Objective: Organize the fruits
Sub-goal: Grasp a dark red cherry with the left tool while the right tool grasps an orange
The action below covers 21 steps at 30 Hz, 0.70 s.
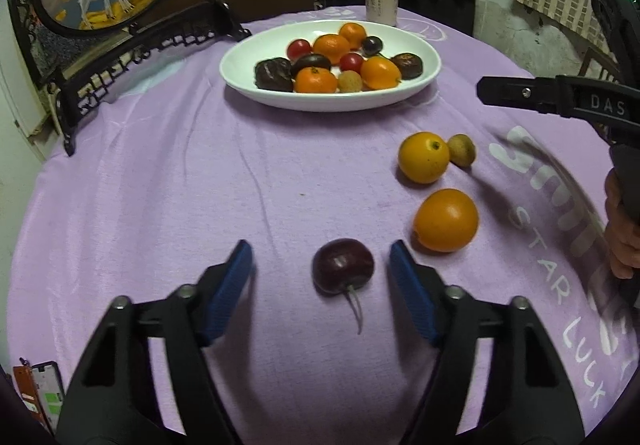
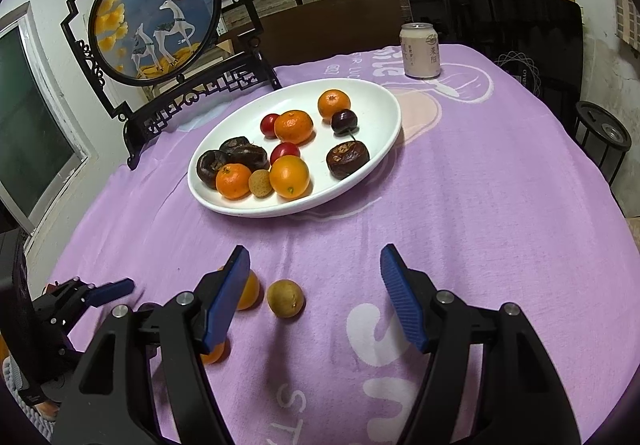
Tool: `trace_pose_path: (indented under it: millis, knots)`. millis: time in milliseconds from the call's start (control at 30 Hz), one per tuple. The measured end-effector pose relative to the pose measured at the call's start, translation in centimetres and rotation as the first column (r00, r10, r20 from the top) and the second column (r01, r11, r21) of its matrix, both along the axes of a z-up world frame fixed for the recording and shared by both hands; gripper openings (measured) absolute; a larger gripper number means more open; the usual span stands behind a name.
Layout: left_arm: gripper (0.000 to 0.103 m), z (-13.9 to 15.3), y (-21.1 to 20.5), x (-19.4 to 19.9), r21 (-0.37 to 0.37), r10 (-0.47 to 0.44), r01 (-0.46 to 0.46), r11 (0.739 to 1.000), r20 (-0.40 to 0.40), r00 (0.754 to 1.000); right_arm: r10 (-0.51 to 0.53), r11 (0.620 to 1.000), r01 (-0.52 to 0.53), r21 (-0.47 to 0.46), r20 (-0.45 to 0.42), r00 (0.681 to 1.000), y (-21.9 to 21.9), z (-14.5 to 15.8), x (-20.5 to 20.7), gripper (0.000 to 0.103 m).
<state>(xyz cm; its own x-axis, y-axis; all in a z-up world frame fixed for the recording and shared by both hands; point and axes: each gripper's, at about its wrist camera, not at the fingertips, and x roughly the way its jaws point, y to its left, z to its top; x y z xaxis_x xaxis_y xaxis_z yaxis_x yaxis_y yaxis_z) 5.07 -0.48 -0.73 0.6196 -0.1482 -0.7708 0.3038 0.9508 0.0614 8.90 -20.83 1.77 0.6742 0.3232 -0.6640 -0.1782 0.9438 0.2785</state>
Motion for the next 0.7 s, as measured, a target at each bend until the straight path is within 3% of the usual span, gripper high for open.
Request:
trace_pose_path:
  millis: [100,267,500,700]
  knots:
    - [0.045,-0.3,-0.1,0.2,-0.01,-0.008,0.008,1.0,-0.024,1.0,0.008,1.0,-0.008,-0.006,0.001,1.0,0.3,0.0,-0.1,0.068]
    - [0.033,-0.4,0.0,0.2,-0.018,-0.009,0.008,1.0,-0.03,1.0,0.019,1.0,-0.019,-0.012,0.004,1.0,0.6,0.0,-0.3,0.068]
    - [0.032,0.4,1.6,0.7,-0.027,0.079,-0.079,0.997,-0.002,0.997,0.076,0.996,-0.075,-0.056,0.018,0.997,2.5,-0.1,-0.9,0.068]
    - [0.032,0.3,1.4,0.9,-0.012,0.073,-0.073,0.997,-0.006,0.997,0.132,0.984,-0.128,-0.126,0.029,0.991,5.0,-0.5,-1.5,0.068]
